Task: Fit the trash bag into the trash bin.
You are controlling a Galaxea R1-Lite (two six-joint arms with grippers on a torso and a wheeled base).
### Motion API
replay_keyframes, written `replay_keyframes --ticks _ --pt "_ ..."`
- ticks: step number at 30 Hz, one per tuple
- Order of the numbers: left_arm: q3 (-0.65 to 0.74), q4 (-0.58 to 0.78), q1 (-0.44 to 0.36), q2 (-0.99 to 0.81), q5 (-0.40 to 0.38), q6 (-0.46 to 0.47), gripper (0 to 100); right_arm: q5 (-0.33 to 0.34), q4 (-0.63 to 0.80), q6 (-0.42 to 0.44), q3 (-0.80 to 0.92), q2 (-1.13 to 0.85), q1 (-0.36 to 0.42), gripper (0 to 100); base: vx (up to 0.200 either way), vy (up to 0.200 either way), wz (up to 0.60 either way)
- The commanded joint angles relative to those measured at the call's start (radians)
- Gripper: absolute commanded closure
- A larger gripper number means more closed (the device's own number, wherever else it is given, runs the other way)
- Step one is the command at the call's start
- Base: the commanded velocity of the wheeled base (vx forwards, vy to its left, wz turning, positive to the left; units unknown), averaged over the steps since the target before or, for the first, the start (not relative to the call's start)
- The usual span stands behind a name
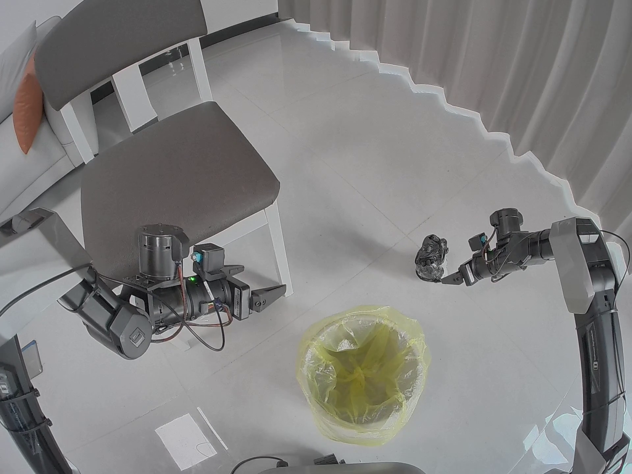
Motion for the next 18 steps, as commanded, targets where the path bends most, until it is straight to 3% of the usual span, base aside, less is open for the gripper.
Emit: replay_keyframes --ticks 1,7,18 --pt "0.028 -0.072 0.018 0.035 -0.002 -0.003 0 0.0 -0.002 -0.014 -0.003 0.023 -0.009 0 0.2 0.2 0.0" --pt "0.047 -0.087 0.02 0.037 -0.003 -0.004 0 0.002 -0.003 -0.025 -0.003 0.003 -0.009 0 0.2 0.2 0.0" --pt "0.061 -0.092 0.015 0.029 -0.003 -0.009 0 0.002 -0.04 -0.03 -0.003 0.014 -0.001 0 0.0 0.0 0.0"
